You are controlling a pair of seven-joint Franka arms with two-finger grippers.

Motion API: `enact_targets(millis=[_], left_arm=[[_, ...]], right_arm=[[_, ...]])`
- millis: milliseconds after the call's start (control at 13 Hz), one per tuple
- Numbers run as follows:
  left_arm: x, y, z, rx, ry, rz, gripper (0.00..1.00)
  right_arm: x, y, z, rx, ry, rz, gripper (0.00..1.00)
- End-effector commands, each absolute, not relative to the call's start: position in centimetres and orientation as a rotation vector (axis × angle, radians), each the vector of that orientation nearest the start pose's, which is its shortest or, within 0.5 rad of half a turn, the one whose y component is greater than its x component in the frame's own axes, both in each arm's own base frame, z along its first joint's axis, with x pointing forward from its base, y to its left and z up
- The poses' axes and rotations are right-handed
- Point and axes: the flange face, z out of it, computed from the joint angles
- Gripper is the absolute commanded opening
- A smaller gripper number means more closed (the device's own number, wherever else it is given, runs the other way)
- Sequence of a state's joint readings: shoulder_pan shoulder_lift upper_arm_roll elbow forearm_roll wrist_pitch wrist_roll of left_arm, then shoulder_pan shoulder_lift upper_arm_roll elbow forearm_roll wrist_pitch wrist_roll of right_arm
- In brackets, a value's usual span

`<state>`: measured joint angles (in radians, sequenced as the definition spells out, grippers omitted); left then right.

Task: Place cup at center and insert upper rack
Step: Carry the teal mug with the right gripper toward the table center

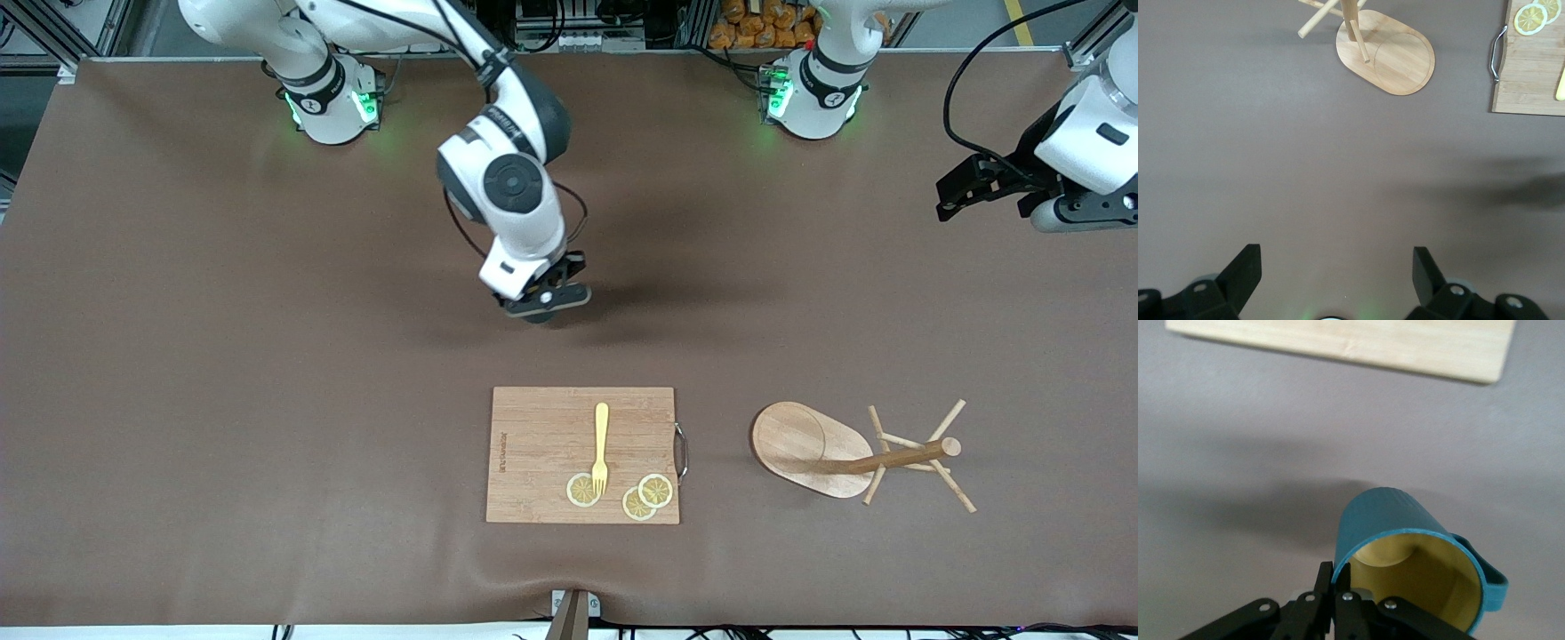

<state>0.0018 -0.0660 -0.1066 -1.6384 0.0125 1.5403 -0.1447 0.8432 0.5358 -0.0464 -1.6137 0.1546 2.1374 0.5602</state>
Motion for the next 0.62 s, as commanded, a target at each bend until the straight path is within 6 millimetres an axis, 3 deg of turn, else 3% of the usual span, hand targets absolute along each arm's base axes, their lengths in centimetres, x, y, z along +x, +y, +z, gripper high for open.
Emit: enact_targets(millis=[0, 386, 540], left_arm=[[53.0, -5.7, 62.8, -3.134, -0.089, 0.036, 1.00], [53.6, -5.8, 62.3, -3.142, -0.089, 0.030, 1.00], [53.7, -5.8, 62.0, -3.149, -0.090, 0.039, 1.00]], right_arm=[[43.8, 53.1, 30.9, -3.060, -0.180, 0.108, 0.00], [37.9, 57.5, 30.0, -3.076, -0.211, 0.131, 0.00], [36.1, 58.9, 29.4, -3.090, -0.126, 0.136, 0.00]])
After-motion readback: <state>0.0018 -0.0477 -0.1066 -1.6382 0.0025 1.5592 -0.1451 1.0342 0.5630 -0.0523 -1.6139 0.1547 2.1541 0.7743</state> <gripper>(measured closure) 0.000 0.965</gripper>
